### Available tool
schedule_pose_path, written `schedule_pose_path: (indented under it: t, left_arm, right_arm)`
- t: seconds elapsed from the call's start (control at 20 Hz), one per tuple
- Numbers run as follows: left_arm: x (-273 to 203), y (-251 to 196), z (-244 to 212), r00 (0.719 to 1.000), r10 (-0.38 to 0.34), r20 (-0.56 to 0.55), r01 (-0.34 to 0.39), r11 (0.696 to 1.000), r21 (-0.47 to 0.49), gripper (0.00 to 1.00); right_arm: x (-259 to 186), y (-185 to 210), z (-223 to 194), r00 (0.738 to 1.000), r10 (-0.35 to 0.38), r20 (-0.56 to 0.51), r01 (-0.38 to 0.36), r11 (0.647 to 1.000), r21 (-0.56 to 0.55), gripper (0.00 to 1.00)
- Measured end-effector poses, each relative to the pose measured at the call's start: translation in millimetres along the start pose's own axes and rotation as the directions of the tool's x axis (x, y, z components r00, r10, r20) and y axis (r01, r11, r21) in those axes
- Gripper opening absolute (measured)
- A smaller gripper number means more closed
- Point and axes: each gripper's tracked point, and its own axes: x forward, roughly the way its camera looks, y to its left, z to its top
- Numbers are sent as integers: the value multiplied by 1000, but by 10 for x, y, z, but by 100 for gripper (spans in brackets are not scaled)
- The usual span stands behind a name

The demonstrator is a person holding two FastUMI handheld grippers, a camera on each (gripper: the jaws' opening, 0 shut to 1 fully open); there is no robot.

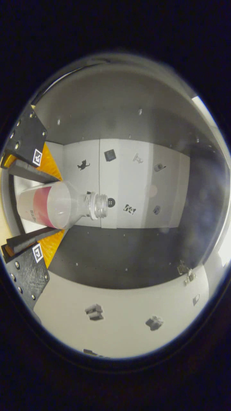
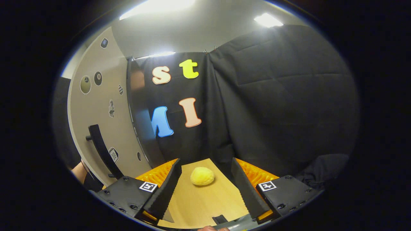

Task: Open the cabinet door with the right hand, grasp the bottle in the cabinet with the left hand and place it on the coaster, then close the cabinet door with the right hand.

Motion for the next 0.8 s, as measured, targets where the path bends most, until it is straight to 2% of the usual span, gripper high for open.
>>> schedule_pose_path:
  t: [0.1,0.25,0.4,0.55,0.7,0.75,0.8]
  left_arm:
    - [-536,104,-31,999,48,12,-48,999,-2,70]
    - [-1283,348,-323,985,173,-1,-173,985,15,71]
    - [-1988,561,-853,949,313,-33,-310,949,58,72]
    - [-2589,616,-1456,904,424,-47,-423,906,33,70]
    - [-2922,560,-2146,869,490,-72,-491,871,4,73]
    - [-2953,512,-2341,863,499,-81,-502,865,-13,70]
    - [-2941,473,-2519,860,504,-81,-507,861,-28,72]
  right_arm:
    - [142,36,-39,998,58,-17,-58,998,4,98]
    - [347,88,-77,990,138,-33,-137,990,16,98]
    - [509,135,-92,979,200,-31,-200,980,18,98]
    - [601,202,-136,966,254,-45,-254,967,8,98]
    - [664,241,-169,961,274,-40,-275,961,-13,98]
    - [661,252,-180,960,276,-36,-277,961,-15,98]
    - [678,273,-194,960,280,-31,-280,960,-17,98]
